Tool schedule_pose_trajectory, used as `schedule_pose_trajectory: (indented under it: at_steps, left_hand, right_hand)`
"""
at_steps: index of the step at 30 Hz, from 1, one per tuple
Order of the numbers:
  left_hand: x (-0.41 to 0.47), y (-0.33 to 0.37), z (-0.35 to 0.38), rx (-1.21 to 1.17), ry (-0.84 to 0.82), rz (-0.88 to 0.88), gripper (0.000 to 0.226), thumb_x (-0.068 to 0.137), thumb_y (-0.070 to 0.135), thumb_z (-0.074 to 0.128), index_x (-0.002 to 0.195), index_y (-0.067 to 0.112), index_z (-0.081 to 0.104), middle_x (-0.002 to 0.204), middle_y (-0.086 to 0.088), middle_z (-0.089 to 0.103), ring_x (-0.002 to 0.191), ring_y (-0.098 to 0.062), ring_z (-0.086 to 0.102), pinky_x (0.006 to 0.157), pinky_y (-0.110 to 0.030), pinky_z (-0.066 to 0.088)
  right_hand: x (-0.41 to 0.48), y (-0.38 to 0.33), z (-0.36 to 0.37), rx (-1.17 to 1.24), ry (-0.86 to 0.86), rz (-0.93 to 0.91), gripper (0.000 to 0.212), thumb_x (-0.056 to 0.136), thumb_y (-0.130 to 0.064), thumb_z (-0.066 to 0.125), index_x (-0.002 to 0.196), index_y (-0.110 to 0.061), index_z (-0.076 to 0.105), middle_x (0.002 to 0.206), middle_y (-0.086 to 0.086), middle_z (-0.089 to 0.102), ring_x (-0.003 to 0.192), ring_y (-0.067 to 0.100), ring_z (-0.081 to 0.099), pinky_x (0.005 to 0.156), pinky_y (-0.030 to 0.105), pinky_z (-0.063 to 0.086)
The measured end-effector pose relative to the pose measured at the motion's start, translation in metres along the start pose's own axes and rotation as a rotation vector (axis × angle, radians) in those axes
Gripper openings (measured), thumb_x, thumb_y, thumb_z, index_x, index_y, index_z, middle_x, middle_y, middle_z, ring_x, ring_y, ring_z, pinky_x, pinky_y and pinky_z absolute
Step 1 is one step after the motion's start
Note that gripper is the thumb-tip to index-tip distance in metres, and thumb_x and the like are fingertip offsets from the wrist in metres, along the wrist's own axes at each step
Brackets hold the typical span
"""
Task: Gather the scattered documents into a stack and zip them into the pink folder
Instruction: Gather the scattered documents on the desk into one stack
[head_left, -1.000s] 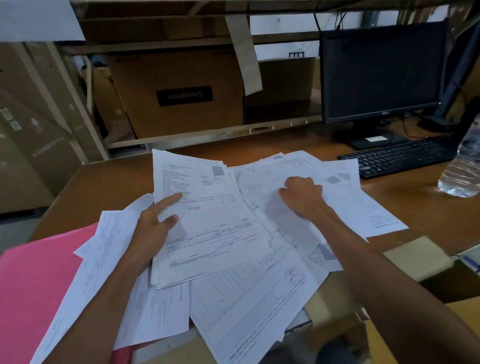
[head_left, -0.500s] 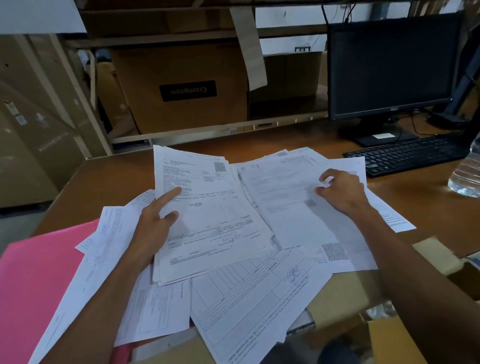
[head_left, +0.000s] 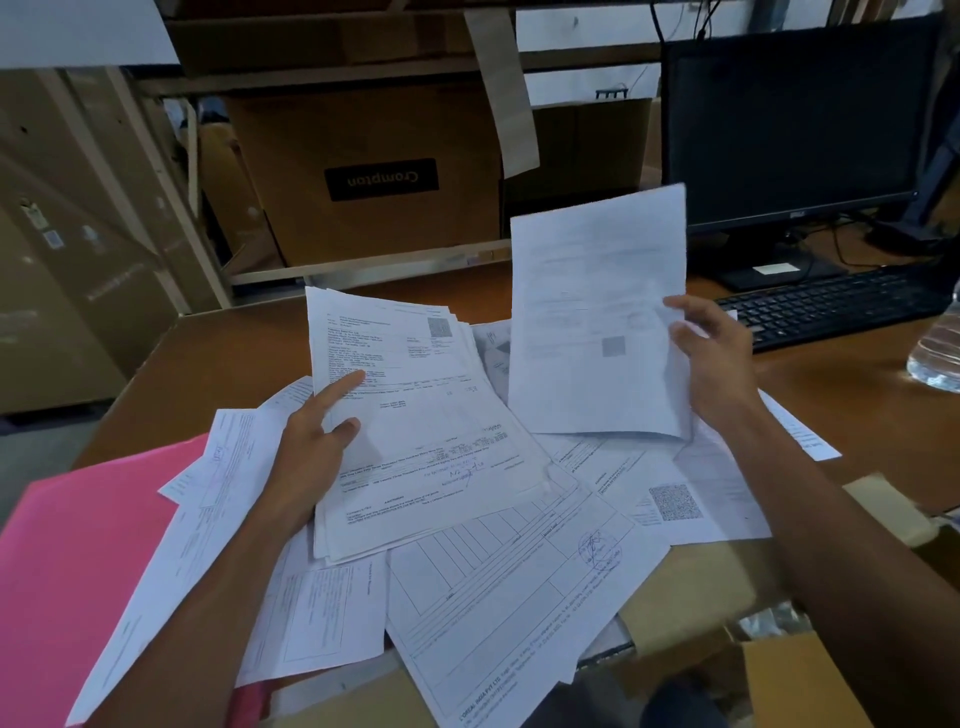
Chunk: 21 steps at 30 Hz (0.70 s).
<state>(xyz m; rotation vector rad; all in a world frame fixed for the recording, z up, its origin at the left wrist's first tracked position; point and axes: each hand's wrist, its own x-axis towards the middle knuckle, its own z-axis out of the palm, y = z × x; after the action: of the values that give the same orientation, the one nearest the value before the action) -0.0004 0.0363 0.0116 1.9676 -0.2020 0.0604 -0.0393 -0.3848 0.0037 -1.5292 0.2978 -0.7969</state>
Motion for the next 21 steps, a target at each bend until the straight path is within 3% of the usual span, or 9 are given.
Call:
schedule_pose_trajectory:
  at_steps: [4, 6, 8, 11, 13, 15, 16, 18, 21]
  left_hand:
    - [0.000, 0.000, 0.000, -0.020, 0.006, -0.009, 0.047, 0.104, 0.008, 0.051, 0.140, 0.039, 0.055, 0.160, 0.012, 0.035, 0.144, -0.019, 0.035, 0.102, -0.029, 0.035]
    - [0.001, -0.001, 0.001, -0.024, 0.011, -0.008, 0.048, 0.104, 0.008, 0.051, 0.139, 0.039, 0.055, 0.160, 0.012, 0.035, 0.144, -0.019, 0.035, 0.103, -0.029, 0.035]
    - [0.003, -0.004, 0.001, -0.038, 0.007, -0.003, 0.048, 0.104, 0.007, 0.051, 0.138, 0.040, 0.056, 0.159, 0.012, 0.036, 0.144, -0.018, 0.035, 0.106, -0.031, 0.036]
    - [0.006, -0.009, 0.000, -0.061, 0.000, 0.005, 0.049, 0.104, 0.005, 0.051, 0.137, 0.041, 0.058, 0.157, 0.014, 0.038, 0.143, -0.016, 0.037, 0.111, -0.033, 0.038]
    - [0.008, -0.011, 0.000, -0.064, -0.005, 0.003, 0.050, 0.103, 0.005, 0.051, 0.136, 0.042, 0.058, 0.157, 0.014, 0.039, 0.143, -0.017, 0.038, 0.114, -0.038, 0.039]
    - [0.009, -0.012, 0.000, -0.065, -0.011, -0.006, 0.050, 0.103, 0.005, 0.051, 0.135, 0.043, 0.059, 0.156, 0.014, 0.040, 0.142, -0.018, 0.039, 0.114, -0.040, 0.040]
    - [0.010, -0.012, 0.000, -0.063, -0.013, -0.011, 0.050, 0.103, 0.006, 0.051, 0.135, 0.043, 0.059, 0.156, 0.014, 0.040, 0.141, -0.018, 0.040, 0.114, -0.041, 0.040]
    - [0.010, -0.013, 0.000, -0.052, -0.019, -0.016, 0.049, 0.103, 0.007, 0.051, 0.134, 0.044, 0.058, 0.156, 0.014, 0.040, 0.141, -0.018, 0.040, 0.115, -0.045, 0.040]
    - [0.009, -0.011, 0.001, -0.072, -0.022, -0.016, 0.044, 0.105, 0.014, 0.051, 0.134, 0.045, 0.058, 0.156, 0.015, 0.040, 0.141, -0.019, 0.040, 0.115, -0.044, 0.038]
  right_hand:
    - [-0.007, -0.003, 0.008, -0.224, -0.209, 0.066, 0.026, 0.089, -0.021, 0.078, 0.114, -0.023, 0.075, 0.126, -0.001, 0.068, 0.112, 0.014, 0.064, 0.091, 0.025, 0.053]
    - [-0.014, -0.011, 0.017, 0.016, -0.279, 0.054, 0.032, 0.089, -0.005, 0.074, 0.119, -0.015, 0.074, 0.126, 0.005, 0.070, 0.113, 0.021, 0.067, 0.088, 0.024, 0.056]
    - [-0.018, -0.025, 0.020, 0.380, -0.272, 0.081, 0.037, 0.095, 0.000, 0.063, 0.128, -0.015, 0.068, 0.131, 0.007, 0.068, 0.119, 0.028, 0.066, 0.093, 0.034, 0.057]
    - [-0.017, -0.030, 0.015, 0.699, -0.312, 0.194, 0.037, 0.103, -0.003, 0.050, 0.135, -0.019, 0.060, 0.129, 0.005, 0.068, 0.109, 0.019, 0.071, 0.090, 0.035, 0.059]
    - [-0.020, -0.023, 0.021, 0.482, -0.293, 0.272, 0.038, 0.101, 0.000, 0.052, 0.135, -0.014, 0.061, 0.122, 0.007, 0.069, 0.101, 0.019, 0.072, 0.074, 0.025, 0.060]
    - [-0.021, -0.010, 0.029, -0.051, -0.238, 0.233, 0.039, 0.096, 0.000, 0.060, 0.133, -0.014, 0.064, 0.131, 0.010, 0.065, 0.108, 0.023, 0.065, 0.065, 0.019, 0.054]
    - [-0.020, -0.005, 0.032, -0.196, -0.226, 0.206, 0.039, 0.095, -0.002, 0.064, 0.131, -0.017, 0.066, 0.135, 0.009, 0.062, 0.110, 0.021, 0.062, 0.068, 0.021, 0.053]
    - [-0.020, -0.002, 0.036, -0.182, -0.253, 0.229, 0.034, 0.094, -0.005, 0.067, 0.125, -0.021, 0.070, 0.137, 0.004, 0.062, 0.114, 0.016, 0.060, 0.084, 0.026, 0.055]
    - [-0.029, -0.007, 0.042, -0.342, -0.350, 0.086, 0.031, 0.096, -0.010, 0.066, 0.122, -0.025, 0.072, 0.136, -0.008, 0.058, 0.124, 0.011, 0.050, 0.096, 0.025, 0.042]
